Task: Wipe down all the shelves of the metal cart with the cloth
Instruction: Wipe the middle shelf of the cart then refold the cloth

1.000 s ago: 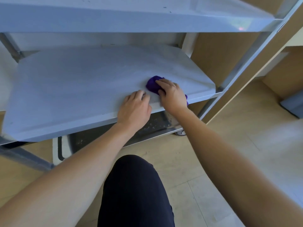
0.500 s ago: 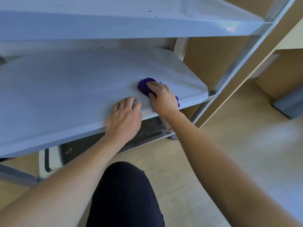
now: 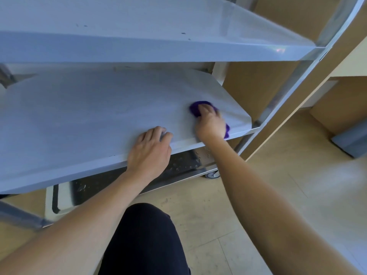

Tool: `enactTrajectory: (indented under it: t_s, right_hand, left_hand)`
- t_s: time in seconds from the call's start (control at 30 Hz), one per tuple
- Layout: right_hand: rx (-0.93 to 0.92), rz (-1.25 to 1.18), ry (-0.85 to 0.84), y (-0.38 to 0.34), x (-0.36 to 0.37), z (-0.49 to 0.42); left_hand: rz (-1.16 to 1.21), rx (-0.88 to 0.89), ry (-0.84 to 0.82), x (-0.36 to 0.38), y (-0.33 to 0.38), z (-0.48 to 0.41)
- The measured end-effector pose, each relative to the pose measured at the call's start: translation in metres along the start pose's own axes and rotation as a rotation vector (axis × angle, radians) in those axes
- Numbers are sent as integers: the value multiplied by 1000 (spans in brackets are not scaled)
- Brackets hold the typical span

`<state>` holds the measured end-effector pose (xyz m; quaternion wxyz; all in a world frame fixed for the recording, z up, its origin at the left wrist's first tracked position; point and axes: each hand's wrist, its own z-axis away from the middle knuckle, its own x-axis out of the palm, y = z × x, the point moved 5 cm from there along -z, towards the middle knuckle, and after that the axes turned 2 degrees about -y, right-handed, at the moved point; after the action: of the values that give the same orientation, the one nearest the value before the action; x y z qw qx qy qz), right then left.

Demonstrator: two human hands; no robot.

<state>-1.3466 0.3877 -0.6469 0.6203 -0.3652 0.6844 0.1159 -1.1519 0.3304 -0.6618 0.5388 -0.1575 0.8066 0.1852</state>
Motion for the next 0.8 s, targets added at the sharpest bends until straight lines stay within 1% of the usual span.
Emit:
enactTrajectory:
  t_s: [0.07, 0.1, 0.17, 0.23, 0.37, 0.43, 0.5, 0.53, 0.57, 0.6, 0.63, 0.73, 0.77, 0.8]
  right_hand:
    - [-264, -19, -24, -34, 9, 11]
    - [-335, -43, -38, -39, 11, 13]
    - [-358, -102, -37, -30, 9, 10]
    - [-295, -105, -8, -4, 3, 1]
    - [-37, -42, 23, 65, -17, -26]
    - [89, -33, 41, 84, -24, -34]
    - [211, -6, 28, 83, -21, -39]
    - [242, 19, 12, 72, -17, -40]
    - [233, 34, -4, 55, -10, -40]
    - [180, 32, -23, 32, -3, -40]
    - [82, 18, -45, 6, 6, -38]
    - [-288, -10, -108, -69, 34, -29]
    - [-346, -37, -130, -81, 37, -28]
    - [-364, -66, -146, -84, 37, -31]
  left_hand:
    - [-8, -2, 7, -2, 0, 1]
    - [-9, -1, 5, -3, -1, 1]
    - [-8, 3, -4, -3, -1, 1]
    - [1, 0, -4, -3, -2, 1]
    - [18, -3, -29, -1, 1, -1]
    - [29, -5, -23, 0, 2, -2]
    - [35, -8, -16, 1, 2, -2]
    - [32, -6, -14, 2, 2, -1]
    - [32, -7, -11, 2, 1, -2]
    - [36, -10, -10, 2, 1, -2]
    - [41, -17, -11, 2, 0, -3]
    - [28, -24, -13, -1, -3, -2]
    - [21, -20, -14, -1, -4, -2]
    - [20, -17, -16, -1, -5, -2]
